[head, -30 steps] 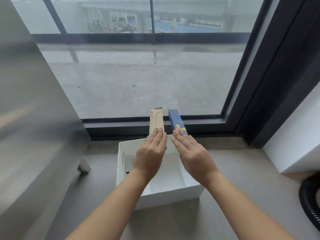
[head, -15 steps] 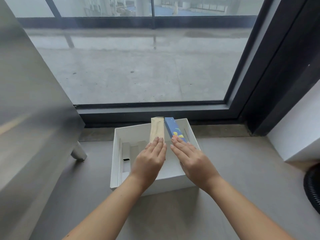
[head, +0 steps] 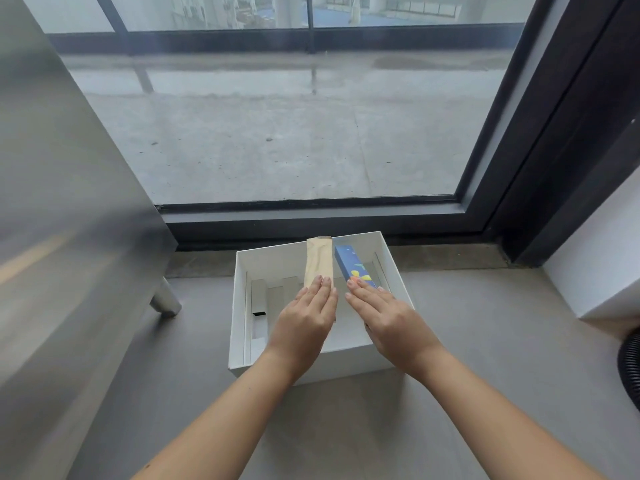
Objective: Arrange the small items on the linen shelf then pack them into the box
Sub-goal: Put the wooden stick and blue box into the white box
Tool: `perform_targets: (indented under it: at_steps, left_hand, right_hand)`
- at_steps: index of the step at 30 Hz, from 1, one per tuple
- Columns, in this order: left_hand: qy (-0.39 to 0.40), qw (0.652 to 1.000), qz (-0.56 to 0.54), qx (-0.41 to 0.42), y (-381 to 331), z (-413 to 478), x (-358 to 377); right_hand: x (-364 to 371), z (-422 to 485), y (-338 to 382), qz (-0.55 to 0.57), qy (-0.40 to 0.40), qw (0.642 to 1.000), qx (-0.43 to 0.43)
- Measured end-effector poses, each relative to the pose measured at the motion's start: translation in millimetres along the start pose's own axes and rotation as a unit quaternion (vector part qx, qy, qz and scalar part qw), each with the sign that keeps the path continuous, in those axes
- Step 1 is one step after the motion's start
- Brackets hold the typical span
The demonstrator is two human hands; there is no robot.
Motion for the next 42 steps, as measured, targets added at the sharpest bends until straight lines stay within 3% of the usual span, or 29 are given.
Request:
perform_targets:
  at_steps: [12, 16, 30, 32, 37, 42]
  left_hand:
    - [0.010, 1.000, -0.015, 0.022, -5.8, -11.1, 4.4]
    - [0.050, 0.998, -0.012, 0.020, -5.9, -18.5, 7.4]
    - [0.152, 0.983, -0.042, -0.098, 9.7, -6.4, 46.3]
    - [0.192, 0.975, -0.050, -0.099, 11.9, -7.7, 58.2]
    - [0.178, 0.969, -0.086, -0.147, 17.5, -8.1, 71.2]
    - [0.180, 0.973, -0.087, -0.115, 10.5, -3.9, 65.6]
  right_hand:
    - [26.5, -6.3, -7.0, 0.043, 0.044, 0.997, 0.035]
    - [32.0, -6.7, -7.3, 0.043, 0.052, 0.997, 0.039]
    - [52.7, -2.5, -11.9, 0.069, 0.092, 0.991, 0.067]
    - [60.4, -1.5, -14.4, 0.083, 0.118, 0.986, 0.084]
    - [85.1, -7.1, -30.3, 0.108, 0.235, 0.956, 0.135]
    - [85.2, -13.5, -37.9, 0.091, 0.258, 0.950, 0.154]
Point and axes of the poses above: each hand's wrist, its own z-axis towards the middle knuckle, its own x-axis out of the palm, y = z × x, the point moved 6 cm from there along z, towards the middle knuckle, and after that the axes turned 7 degrees about -y, right-handed, at the moved point
